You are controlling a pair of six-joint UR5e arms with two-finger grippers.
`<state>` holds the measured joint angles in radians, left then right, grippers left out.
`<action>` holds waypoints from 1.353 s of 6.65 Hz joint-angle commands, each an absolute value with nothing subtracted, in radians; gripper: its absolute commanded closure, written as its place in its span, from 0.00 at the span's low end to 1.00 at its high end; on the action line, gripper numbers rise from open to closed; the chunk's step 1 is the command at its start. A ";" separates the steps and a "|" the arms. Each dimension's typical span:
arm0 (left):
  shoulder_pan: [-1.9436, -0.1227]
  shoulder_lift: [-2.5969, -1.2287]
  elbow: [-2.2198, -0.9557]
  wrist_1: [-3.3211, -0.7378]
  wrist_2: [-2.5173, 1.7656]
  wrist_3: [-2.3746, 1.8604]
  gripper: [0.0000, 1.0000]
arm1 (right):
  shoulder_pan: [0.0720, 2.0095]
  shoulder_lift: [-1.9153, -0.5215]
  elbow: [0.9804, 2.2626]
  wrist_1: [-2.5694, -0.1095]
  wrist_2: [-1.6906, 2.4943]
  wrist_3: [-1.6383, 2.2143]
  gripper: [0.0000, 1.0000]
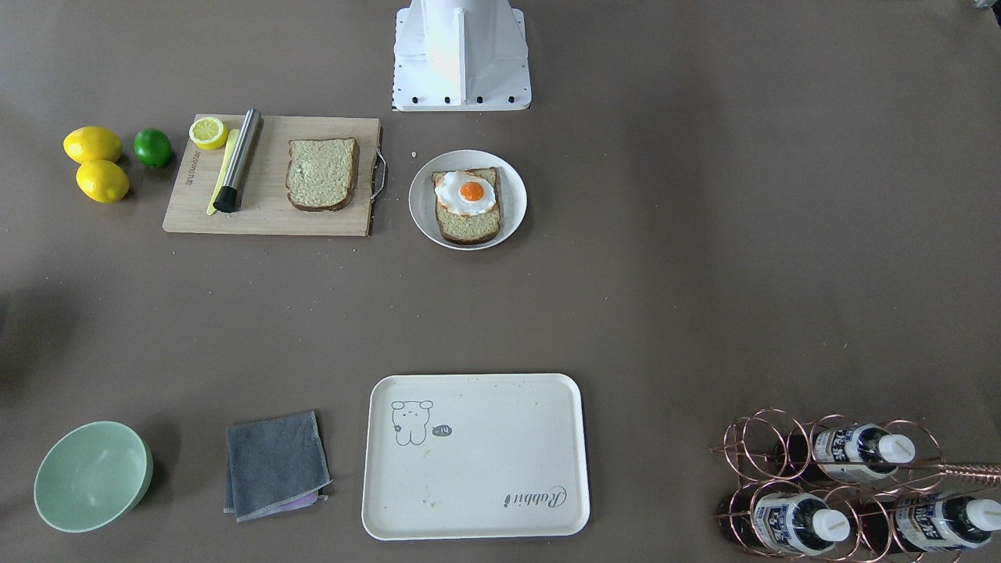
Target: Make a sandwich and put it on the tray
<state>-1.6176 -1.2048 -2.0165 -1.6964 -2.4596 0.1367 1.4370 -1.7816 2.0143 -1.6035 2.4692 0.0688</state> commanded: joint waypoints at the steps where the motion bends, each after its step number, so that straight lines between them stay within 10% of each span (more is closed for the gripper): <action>1: -1.602 -1.169 -2.013 -1.781 -2.497 0.064 0.02 | 1.311 -1.784 2.091 -1.500 2.468 0.341 0.00; 9: -1.555 -1.236 -1.939 -1.787 -2.554 -0.001 0.02 | 0.528 -1.600 2.086 -1.126 1.969 1.328 0.02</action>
